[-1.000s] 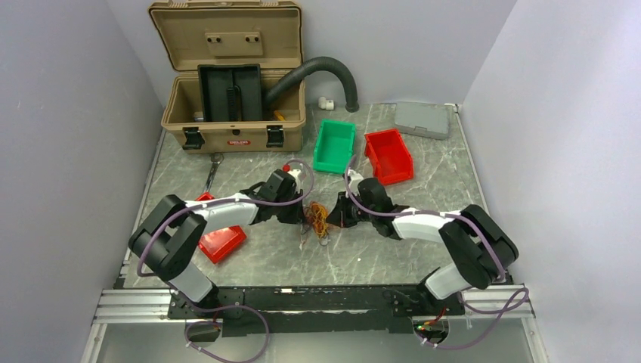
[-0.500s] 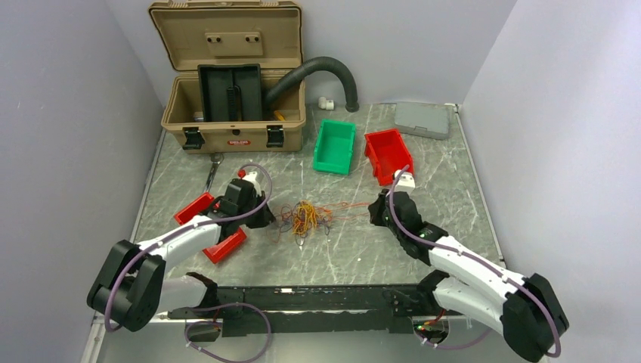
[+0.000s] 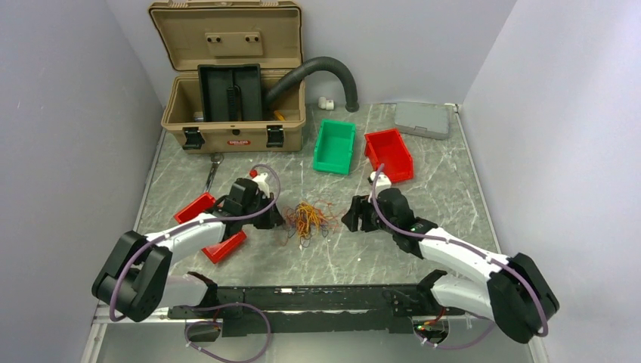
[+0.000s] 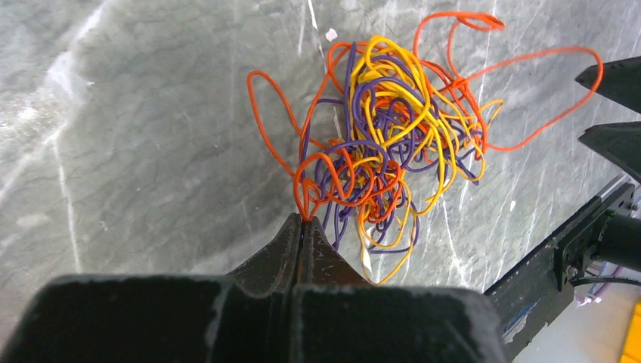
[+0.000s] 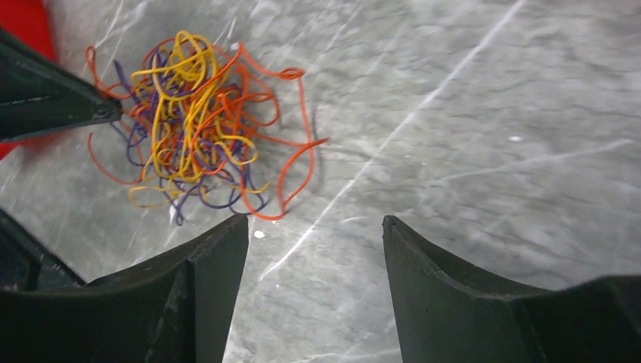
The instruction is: Untangle the cables
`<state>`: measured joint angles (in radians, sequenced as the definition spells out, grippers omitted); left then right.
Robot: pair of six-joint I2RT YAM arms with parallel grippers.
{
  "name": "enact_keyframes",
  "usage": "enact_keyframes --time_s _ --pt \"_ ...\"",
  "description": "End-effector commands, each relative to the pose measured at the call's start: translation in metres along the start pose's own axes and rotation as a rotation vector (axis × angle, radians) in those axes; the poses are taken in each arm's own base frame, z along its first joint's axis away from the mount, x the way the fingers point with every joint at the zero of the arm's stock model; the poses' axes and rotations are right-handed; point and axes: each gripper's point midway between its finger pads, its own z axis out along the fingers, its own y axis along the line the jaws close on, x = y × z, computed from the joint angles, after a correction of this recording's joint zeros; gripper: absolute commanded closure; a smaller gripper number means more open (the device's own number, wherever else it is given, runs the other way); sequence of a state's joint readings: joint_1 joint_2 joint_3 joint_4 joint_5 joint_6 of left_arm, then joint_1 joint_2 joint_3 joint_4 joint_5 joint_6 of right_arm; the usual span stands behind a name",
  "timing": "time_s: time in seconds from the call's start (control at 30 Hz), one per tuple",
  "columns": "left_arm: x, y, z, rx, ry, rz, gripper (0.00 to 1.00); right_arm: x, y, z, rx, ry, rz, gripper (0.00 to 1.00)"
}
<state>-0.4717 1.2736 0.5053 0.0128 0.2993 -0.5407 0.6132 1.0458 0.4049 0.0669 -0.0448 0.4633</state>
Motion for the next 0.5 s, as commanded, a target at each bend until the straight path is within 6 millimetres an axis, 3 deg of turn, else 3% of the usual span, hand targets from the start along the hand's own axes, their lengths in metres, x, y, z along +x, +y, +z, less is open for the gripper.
enact_keyframes --time_s 0.0,0.13,0.33,0.4,0.47 --pt "-0.011 -0.02 0.003 0.058 -0.007 0.068 1.0 -0.024 0.049 0.01 -0.217 -0.018 -0.024 0.32" --pt "-0.009 -0.024 0.006 0.057 0.012 0.09 1.0 -0.025 0.068 0.026 -0.269 0.002 -0.031 0.31" --pt "-0.008 -0.025 0.013 0.04 0.029 0.099 1.0 -0.005 0.082 0.06 -0.265 0.091 -0.064 0.31" --pt "-0.008 -0.026 0.014 0.038 0.033 0.096 1.0 0.004 0.077 0.07 -0.225 0.124 -0.07 0.42" --pt "-0.007 -0.021 0.014 0.007 0.04 0.087 1.0 0.01 0.068 0.075 -0.168 0.144 -0.052 0.76"
